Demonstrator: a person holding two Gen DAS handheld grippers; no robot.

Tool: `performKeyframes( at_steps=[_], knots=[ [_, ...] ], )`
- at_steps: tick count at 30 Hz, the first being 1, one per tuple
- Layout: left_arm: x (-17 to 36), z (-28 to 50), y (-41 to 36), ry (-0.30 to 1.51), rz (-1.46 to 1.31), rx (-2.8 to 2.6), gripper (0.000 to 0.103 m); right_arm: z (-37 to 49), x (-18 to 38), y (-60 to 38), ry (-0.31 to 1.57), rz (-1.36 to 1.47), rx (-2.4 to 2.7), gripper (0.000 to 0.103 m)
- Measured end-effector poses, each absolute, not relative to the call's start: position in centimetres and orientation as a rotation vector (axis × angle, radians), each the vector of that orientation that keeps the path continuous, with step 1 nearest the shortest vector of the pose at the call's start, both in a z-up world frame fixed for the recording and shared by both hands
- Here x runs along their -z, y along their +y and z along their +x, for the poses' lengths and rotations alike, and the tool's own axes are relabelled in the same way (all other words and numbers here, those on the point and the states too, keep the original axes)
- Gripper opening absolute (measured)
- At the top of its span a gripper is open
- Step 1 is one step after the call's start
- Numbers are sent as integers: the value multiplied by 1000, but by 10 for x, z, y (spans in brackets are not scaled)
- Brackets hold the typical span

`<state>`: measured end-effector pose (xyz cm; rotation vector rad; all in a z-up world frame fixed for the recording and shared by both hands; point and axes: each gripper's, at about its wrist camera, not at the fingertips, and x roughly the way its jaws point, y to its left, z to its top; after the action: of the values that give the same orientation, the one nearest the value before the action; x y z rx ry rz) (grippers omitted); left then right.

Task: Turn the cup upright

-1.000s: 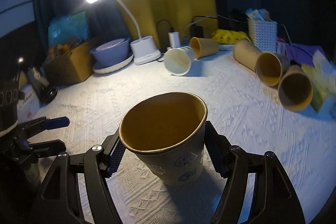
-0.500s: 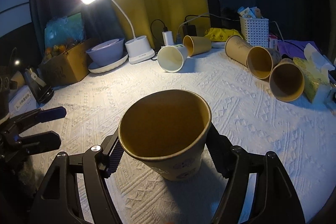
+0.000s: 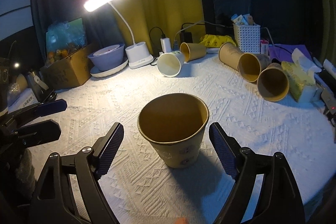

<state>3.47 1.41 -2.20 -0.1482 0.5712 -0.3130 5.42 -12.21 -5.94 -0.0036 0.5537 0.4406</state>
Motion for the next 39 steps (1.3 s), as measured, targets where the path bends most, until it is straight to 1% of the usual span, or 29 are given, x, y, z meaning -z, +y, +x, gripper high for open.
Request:
performKeyframes(
  at_steps=[7, 16, 26, 28, 30, 39],
  knots=[
    [12, 26, 9, 541, -149, 327, 93, 33, 40, -124, 522, -29, -418, 86],
    [-5, 18, 5, 485, -170, 322, 93, 4, 7, -133, 429, -49, -342, 86],
    [-33, -4, 2, 327, -95, 140, 93, -26, -30, -149, 313, -71, -312, 86],
    [-34, -7, 3, 307, -80, 112, 93, -30, -33, -153, 296, -71, -305, 86],
    [-31, -4, 3, 325, -68, 102, 93, -32, -35, -157, 287, -68, -307, 86],
    [-27, -7, -3, 328, -49, 100, 93, -29, -26, -154, 308, -72, -329, 86]
  ],
)
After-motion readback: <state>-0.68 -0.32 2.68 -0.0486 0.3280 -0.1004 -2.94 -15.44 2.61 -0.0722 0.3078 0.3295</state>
